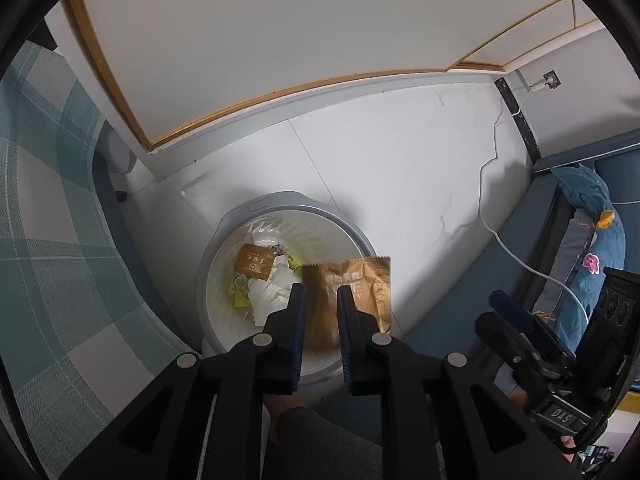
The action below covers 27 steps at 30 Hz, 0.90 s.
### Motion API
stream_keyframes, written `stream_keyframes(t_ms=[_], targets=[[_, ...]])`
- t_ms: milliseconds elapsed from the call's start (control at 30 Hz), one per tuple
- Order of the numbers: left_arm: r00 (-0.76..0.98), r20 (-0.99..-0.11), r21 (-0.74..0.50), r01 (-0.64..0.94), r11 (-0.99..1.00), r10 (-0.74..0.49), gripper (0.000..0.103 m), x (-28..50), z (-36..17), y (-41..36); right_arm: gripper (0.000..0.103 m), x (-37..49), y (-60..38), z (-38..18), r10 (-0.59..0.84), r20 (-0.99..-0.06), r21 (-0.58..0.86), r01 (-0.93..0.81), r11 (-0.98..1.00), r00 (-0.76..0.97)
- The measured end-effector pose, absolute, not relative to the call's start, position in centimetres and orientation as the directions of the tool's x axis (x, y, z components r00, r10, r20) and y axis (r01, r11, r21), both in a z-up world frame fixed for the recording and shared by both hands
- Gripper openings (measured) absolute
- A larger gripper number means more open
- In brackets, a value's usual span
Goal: Collect trash
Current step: 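Open the right tool to drop the foam while the left tool drops the packet, then move both open tools back over the checked tablecloth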
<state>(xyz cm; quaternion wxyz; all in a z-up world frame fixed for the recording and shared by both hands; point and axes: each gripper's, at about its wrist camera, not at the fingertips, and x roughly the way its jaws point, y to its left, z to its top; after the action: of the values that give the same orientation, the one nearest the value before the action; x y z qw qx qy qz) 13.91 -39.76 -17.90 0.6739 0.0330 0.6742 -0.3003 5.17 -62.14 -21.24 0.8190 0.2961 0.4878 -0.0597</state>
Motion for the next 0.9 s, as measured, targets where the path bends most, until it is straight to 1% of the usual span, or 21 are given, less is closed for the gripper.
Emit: stream_keyframes(t_ms=[100, 133, 167, 200, 233, 267, 367, 433, 500, 633, 700, 733, 767, 900], targets=[[-0.08, -0.934, -0.345, 0.454, 0.822, -0.348, 0.013, 13.7, -17.5, -39.5, 0.09, 4.9, -62.2, -20.8, 0.191, -0.824, 0.44, 0.391, 0.809, 0.533], [-0.08, -0.933, -0.348, 0.449, 0.823, -0.351, 0.018, 13.7, -17.4, -39.4, 0.091, 4.7, -62.0, -20.7, 0.191, -0.823, 0.441, 0.391, 0.808, 0.535], [-0.068, -0.933, -0.344, 0.446, 0.826, -0.352, 0.026, 13.6, -17.0, -39.1, 0.091, 4.8, -61.9, -20.5, 0.193, -0.821, 0.444, 0.389, 0.807, 0.537], [-0.05, -0.935, -0.336, 0.446, 0.83, -0.351, 0.031, 13.5, -16.6, -38.9, 0.091, 4.8, -61.8, -20.5, 0.194, -0.82, 0.445, 0.386, 0.808, 0.539], [-0.025, -0.935, -0.327, 0.445, 0.834, -0.354, 0.04, 13.4, -16.2, -38.6, 0.091, 4.8, -61.5, -20.4, 0.193, -0.818, 0.444, 0.382, 0.81, 0.542], [-0.001, -0.933, -0.324, 0.443, 0.836, -0.361, 0.045, 13.3, -15.6, -38.3, 0.091, 4.8, -61.2, -20.1, 0.193, -0.815, 0.445, 0.376, 0.813, 0.547], [0.069, -0.924, -0.313, 0.43, 0.847, -0.377, 0.051, 12.9, -13.6, -36.9, 0.094, 4.7, -60.7, -18.8, 0.181, -0.805, 0.437, 0.36, 0.824, 0.565], [0.114, -0.914, -0.308, 0.427, 0.85, -0.389, 0.052, 12.8, -12.4, -36.1, 0.096, 4.7, -60.4, -17.4, 0.171, -0.793, 0.433, 0.344, 0.833, 0.585], [0.172, -0.907, -0.281, 0.433, 0.857, -0.384, 0.052, 12.4, -10.8, -35.1, 0.096, 4.7, -60.0, -16.1, 0.167, -0.781, 0.432, 0.327, 0.841, 0.602], [0.248, -0.888, -0.264, 0.414, 0.871, -0.386, 0.053, 12.2, -8.4, -32.7, 0.097, 4.7, -58.5, -12.2, 0.145, -0.74, 0.417, 0.279, 0.865, 0.657], [0.292, -0.872, -0.268, 0.388, 0.882, -0.393, 0.057, 12.1, -7.0, -30.9, 0.098, 4.7, -57.5, -10.4, 0.137, -0.72, 0.403, 0.248, 0.881, 0.681], [0.312, -0.864, -0.269, 0.376, 0.887, -0.395, 0.062, 12.1, -6.5, -30.1, 0.098, 4.6, -56.9, -9.7, 0.135, -0.71, 0.398, 0.235, 0.887, 0.691], [0.338, -0.855, -0.269, 0.359, 0.894, -0.393, 0.065, 12.0, -5.9, -29.2, 0.098, 4.6, -56.3, -8.8, 0.136, -0.698, 0.394, 0.219, 0.893, 0.703], [0.411, -0.82, -0.28, 0.319, 0.905, -0.399, 0.066, 11.7, -3.4, -25.3, 0.098, 4.4, -53.3, -4.8, 0.139, -0.636, 0.368, 0.141, 0.919, 0.759]])
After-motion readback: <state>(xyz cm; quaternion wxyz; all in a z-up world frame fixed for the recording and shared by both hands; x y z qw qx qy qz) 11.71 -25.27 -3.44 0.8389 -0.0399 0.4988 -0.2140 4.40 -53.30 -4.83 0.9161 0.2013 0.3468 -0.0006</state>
